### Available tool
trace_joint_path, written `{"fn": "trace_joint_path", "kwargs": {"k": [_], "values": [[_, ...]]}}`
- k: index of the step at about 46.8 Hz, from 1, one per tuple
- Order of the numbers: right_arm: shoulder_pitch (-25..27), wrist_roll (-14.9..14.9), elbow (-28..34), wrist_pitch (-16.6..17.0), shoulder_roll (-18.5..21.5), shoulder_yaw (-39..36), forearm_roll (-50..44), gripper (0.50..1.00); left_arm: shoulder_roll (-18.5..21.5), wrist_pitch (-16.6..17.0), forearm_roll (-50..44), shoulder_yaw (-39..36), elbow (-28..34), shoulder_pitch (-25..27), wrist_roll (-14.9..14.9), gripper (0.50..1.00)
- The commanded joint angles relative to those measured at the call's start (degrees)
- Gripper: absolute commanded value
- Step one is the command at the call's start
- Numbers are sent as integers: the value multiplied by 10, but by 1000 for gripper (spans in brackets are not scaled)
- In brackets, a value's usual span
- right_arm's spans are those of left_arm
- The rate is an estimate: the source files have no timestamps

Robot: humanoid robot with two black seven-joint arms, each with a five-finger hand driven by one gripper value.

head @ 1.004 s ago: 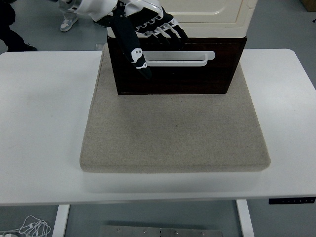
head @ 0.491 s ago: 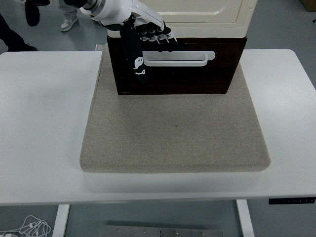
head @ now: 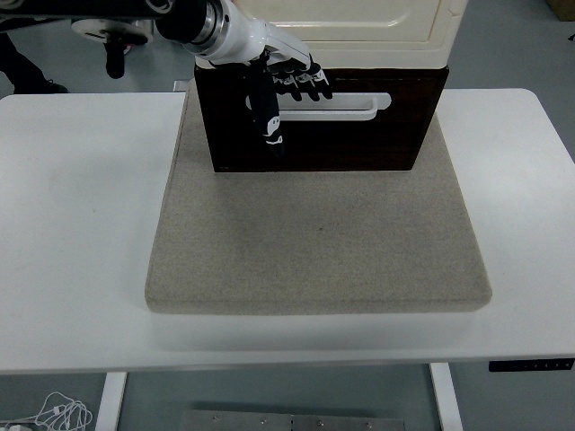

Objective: Open the drawer under the combination cabinet

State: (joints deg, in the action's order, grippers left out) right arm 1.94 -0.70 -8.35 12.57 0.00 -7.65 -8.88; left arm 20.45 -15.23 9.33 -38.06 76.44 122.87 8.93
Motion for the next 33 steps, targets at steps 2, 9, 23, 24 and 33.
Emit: {"fn": "trace_joint_path", "kwargs": {"k": [2, 9, 23, 24, 33], "values": [[0, 0, 0, 0, 0, 0, 0, 926, -14, 20, 0, 3, -12, -15, 7, 1000], [0, 0, 0, 0, 0, 0, 0, 926, -27, 22, -1, 5, -37, -28, 8, 1000], [0, 0, 0, 0, 0, 0, 0, 926, -45, 23, -1, 17, -67, -50, 8, 1000], [0, 0, 0, 0, 0, 0, 0, 926, -49, 23, -1, 18, -70, -51, 8, 1000], [0, 0, 0, 0, 0, 0, 0, 926, -52, 22, -2, 18, -71, -53, 8, 1000]]}}
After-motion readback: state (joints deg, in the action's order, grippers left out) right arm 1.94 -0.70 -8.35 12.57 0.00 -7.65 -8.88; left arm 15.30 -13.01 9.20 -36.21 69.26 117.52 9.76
